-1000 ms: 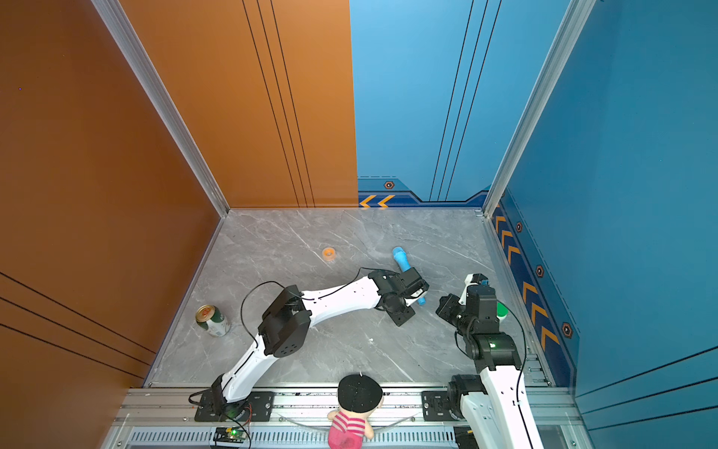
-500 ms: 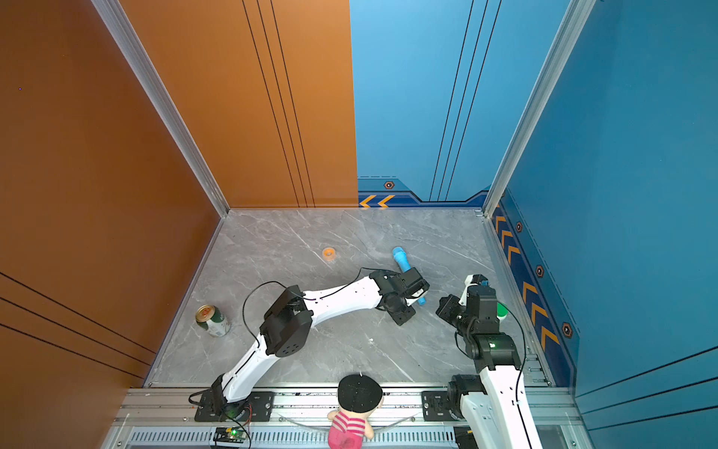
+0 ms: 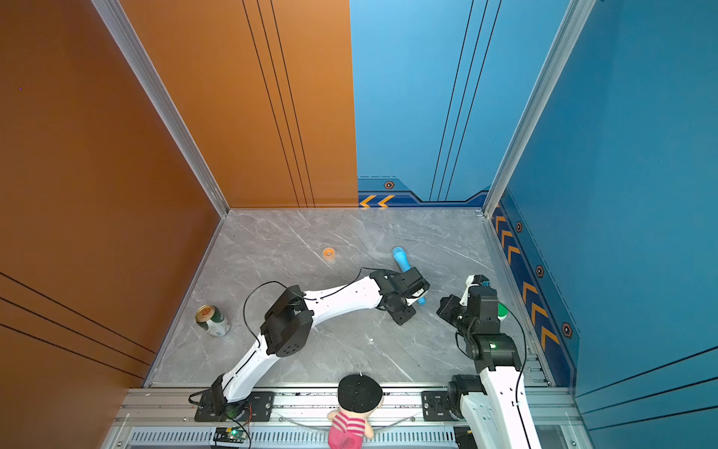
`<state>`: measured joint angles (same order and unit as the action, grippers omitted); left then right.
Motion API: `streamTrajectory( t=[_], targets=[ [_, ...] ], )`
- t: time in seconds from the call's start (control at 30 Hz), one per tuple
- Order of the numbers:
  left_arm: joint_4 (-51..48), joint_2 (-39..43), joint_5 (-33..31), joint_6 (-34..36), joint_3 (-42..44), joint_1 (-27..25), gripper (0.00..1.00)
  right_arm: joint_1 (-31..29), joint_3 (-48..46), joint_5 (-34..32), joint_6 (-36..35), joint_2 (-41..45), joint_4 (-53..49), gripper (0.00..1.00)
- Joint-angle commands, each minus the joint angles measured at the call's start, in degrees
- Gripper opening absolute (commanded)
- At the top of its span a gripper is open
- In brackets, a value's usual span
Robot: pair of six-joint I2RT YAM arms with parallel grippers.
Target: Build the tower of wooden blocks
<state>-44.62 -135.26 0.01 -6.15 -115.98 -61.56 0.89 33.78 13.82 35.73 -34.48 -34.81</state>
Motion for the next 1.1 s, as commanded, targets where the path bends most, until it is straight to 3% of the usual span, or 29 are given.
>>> streamTrajectory(
  t=[0.0,1.07],
  targets=[
    [-1.58,-1.90,-0.81,-0.79,-1.50,0.07,0.43,0.43,-0.97,1.04,-1.45,0.60,-1.32,0.12],
    [-1.96,-1.54,-2.21,-1.84,-1.88,0.26,0.43,1.05,-1.20,1.47,-1.45,0.85,-1.32,0.12]
  ],
)
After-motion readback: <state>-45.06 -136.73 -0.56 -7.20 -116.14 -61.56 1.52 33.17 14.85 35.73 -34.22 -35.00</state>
